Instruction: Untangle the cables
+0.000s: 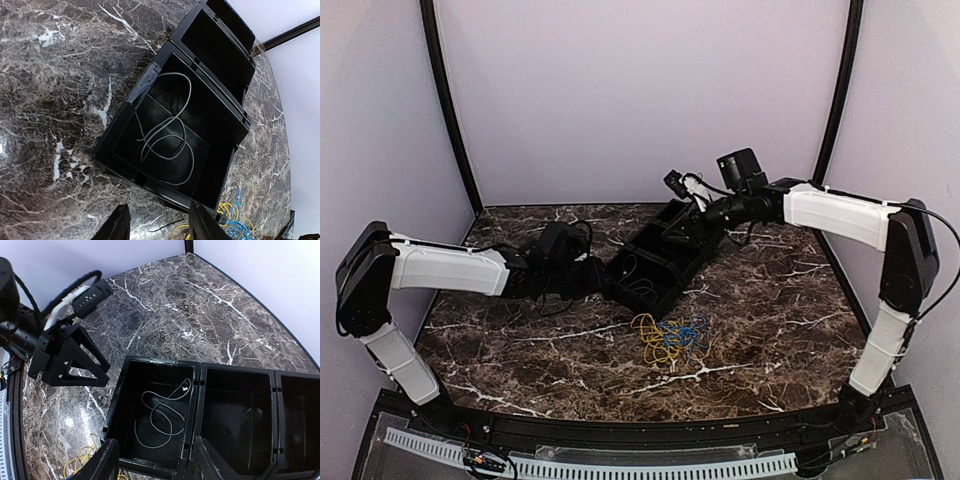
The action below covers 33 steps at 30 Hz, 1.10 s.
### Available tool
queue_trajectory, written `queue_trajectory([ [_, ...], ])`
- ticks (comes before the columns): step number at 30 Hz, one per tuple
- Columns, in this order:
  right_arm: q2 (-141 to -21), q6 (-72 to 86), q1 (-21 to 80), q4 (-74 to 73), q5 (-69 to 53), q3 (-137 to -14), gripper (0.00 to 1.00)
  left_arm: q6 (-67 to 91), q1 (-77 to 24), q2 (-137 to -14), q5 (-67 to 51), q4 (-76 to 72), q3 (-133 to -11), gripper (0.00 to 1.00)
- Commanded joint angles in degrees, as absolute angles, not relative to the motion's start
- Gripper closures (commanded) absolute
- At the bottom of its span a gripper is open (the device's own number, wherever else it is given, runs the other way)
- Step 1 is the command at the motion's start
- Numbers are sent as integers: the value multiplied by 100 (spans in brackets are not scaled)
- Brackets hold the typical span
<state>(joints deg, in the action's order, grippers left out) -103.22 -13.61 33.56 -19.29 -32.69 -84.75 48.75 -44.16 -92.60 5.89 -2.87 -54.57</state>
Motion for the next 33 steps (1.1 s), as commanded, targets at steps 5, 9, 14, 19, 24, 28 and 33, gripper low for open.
queue_trajectory([
  [5, -9330, -1888, 3076, -1831, -2904, -7253, 47, 5838, -4499, -9936, 539, -86, -6011, 61],
  [9, -9061, -2013, 3067, -1940, -2923, -7003, 47, 5662, -4425, -10150, 961, 640, -6445, 67],
  [14, -8710, -2070, 3058, -1829, -2908, -6643, 48, 5067, -3763, -10464, 308, 977, -6743, 77],
  [19, -8510, -2168, 3050, -1777, -2851, -6456, 48, 4088, -3027, -11038, -79, 1489, -7404, 80],
  [24, -8483, -2279, 3053, -1793, -3011, -6390, 48, 2987, -2818, -11270, 112, 1208, -8129, 68],
  [28, -8604, -2403, 3054, -1845, -3490, -6338, 48, 2853, -2817, -11296, -425, 1101, -8480, 63],
  [33, -8896, -2724, 3065, -1925, -3655, -6236, 53, 3054, -2876, -10606, -400, 823, -8052, 61],
])
